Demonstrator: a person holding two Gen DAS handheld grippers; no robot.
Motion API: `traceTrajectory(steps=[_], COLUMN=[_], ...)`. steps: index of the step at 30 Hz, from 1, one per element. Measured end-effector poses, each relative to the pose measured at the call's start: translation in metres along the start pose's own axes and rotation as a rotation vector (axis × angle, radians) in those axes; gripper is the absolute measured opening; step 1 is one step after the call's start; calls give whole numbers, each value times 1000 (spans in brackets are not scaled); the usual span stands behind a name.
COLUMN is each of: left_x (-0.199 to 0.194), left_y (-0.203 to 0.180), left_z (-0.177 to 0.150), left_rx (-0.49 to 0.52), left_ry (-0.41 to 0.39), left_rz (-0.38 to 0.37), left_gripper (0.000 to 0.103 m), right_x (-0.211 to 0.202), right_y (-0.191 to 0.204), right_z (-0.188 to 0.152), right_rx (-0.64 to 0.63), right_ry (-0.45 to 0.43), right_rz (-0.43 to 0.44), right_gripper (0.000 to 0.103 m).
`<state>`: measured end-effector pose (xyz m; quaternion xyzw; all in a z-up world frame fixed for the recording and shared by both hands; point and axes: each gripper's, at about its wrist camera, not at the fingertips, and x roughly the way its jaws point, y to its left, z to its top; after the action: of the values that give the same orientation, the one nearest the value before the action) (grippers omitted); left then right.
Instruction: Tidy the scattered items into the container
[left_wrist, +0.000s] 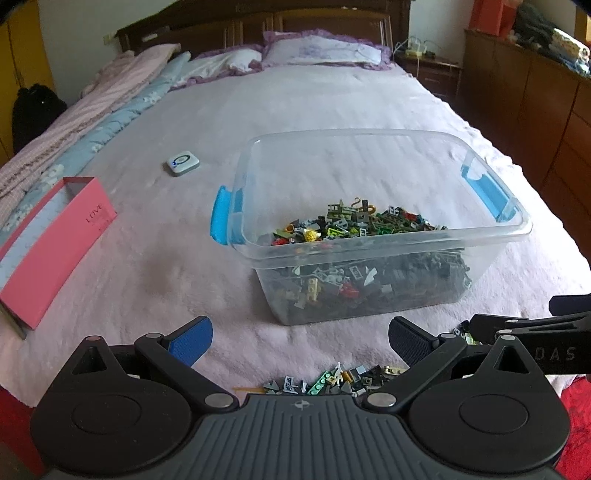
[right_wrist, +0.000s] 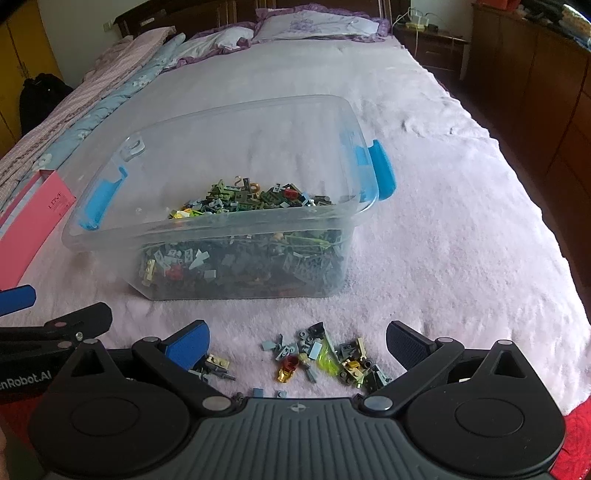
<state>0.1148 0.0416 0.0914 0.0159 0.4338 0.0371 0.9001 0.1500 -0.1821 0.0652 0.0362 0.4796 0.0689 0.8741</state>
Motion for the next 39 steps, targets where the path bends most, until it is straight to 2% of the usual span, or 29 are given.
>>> traceTrajectory(steps=[39], left_x=[6], left_y=[2], left_z=[3], left_rx=[-15], left_ry=[17], left_rz=[9], left_gripper=[103], right_x=[7], right_y=[-1], right_z=[-1], right_rx=[-11], right_ry=[22], right_rz=[2], right_gripper=[103])
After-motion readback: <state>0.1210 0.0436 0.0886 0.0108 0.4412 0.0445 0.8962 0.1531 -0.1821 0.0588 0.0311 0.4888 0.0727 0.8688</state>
